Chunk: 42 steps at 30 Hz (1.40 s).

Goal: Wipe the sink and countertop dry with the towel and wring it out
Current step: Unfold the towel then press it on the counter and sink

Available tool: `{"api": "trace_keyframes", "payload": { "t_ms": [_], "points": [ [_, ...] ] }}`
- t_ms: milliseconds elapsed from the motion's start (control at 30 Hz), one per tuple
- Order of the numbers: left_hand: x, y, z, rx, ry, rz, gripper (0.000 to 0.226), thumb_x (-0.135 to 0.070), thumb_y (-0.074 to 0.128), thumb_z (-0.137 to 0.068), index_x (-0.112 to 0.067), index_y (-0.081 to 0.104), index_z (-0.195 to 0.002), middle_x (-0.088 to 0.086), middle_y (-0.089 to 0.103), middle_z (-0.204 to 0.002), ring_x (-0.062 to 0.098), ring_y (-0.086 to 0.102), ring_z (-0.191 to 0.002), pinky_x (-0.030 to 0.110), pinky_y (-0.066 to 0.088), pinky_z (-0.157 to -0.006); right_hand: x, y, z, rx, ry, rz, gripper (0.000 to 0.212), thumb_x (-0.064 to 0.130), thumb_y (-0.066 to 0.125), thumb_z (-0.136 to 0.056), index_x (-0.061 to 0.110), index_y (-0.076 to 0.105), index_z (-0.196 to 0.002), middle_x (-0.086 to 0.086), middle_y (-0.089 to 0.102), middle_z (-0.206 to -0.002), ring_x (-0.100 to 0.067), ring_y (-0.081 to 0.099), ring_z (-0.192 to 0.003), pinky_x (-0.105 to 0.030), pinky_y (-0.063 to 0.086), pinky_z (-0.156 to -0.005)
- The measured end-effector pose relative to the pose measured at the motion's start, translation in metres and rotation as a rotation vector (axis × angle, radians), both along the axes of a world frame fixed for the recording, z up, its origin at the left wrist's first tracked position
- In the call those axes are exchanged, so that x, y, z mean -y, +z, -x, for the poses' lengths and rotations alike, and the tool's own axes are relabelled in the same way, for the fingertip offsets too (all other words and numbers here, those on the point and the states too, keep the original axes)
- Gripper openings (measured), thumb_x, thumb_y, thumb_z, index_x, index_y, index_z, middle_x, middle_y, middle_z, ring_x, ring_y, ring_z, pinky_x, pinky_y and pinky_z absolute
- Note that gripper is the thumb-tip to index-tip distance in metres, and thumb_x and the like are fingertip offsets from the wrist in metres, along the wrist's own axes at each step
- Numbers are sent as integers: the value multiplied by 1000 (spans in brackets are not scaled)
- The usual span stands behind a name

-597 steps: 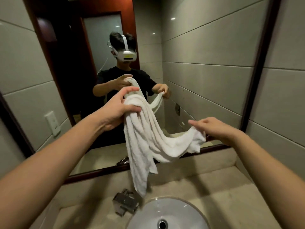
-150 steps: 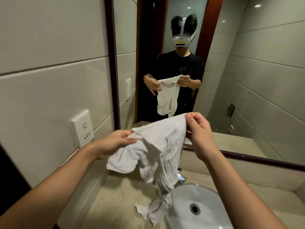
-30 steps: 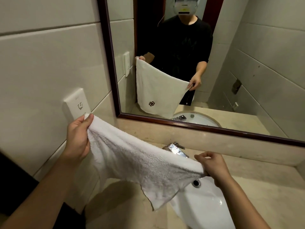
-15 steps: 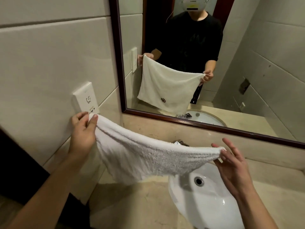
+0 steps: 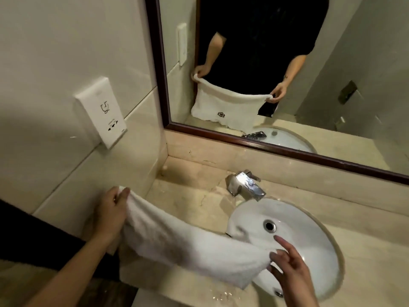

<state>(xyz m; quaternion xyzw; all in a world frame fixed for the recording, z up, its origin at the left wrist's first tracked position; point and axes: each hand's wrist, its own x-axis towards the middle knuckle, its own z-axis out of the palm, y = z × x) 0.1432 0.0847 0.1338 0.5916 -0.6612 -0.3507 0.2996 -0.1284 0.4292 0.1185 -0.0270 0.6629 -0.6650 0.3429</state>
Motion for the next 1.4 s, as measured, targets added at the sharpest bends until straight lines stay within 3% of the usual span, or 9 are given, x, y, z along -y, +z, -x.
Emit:
{"api": "trace_keyframes", "payload": {
  "t_ms": [100,233,333,433,533,700,967,1133,1400],
  "points": [
    [14,-39,21,117,-36,-119,30,-35,62,-101,-5,66,-95,15,70,-92,31,64,-84,38,46,-71,25,-35,13,-207,57,-172,41,-7,63,-93,22,69,-123,-1,53,-82,-14,57,-79,-33,58,-87],
    [10,-109,25,356,-76,-317,43,-49,63,-95,-9,72,-107,15,75,-106,32,70,-93,41,57,-81,53,-101,14,-700,516,-671,38,31,60,-100,23,60,-138,2,63,-132,-22,59,-123,-35,47,-100],
    [-19,-150,25,506,-163,-66,51,-41,65,-95,-7,60,-131,20,60,-136,39,55,-126,49,48,-104,75,-134,-11,-864,532,-827,50,43,47,-101,15,56,-142,-12,54,-146,-33,47,-135,-41,44,-108],
    [-45,-184,32,646,-488,183,64,-54,39,-102,-22,38,-158,9,30,-167,29,24,-155,52,21,-124,100,-159,-50,-1087,532,-837,61,50,42,-102,15,47,-151,-17,41,-159,-39,34,-147,-52,35,-116],
    [-52,-217,28,808,-682,204,68,-66,16,-103,-36,10,-164,2,5,-174,24,7,-160,57,6,-125,114,-189,-85,-1125,650,-892,68,55,37,-101,17,40,-157,-16,28,-166,-37,25,-153,-60,25,-118],
    [-42,-232,26,859,-743,217,74,-70,22,-100,-33,15,-164,4,12,-173,24,13,-159,62,14,-124,128,-217,-96,-1138,646,-946,72,61,27,-99,18,43,-154,-18,29,-165,-37,30,-152,-67,24,-118],
    [36,-232,78,802,-680,228,75,-68,30,-100,-33,12,-165,3,10,-173,25,13,-159,54,7,-128,210,-226,-52,-1203,612,-940,76,57,44,-95,18,33,-159,-18,20,-168,-37,17,-156,-66,18,-121],
    [93,-237,139,820,-583,170,78,-74,12,-97,-37,-13,-162,3,-7,-173,29,3,-160,50,-2,-128,289,-230,-9,-1294,594,-844,70,48,38,-100,13,29,-160,-16,14,-170,-34,10,-158,-61,17,-123],
    [159,-237,234,846,-533,261,98,-79,-4,-93,-17,23,-163,25,26,-166,44,28,-152,59,14,-126,362,-229,85,-1352,506,-887,64,57,28,-104,26,33,-160,-1,21,-169,-23,4,-159,-55,9,-127]
  ]
}}
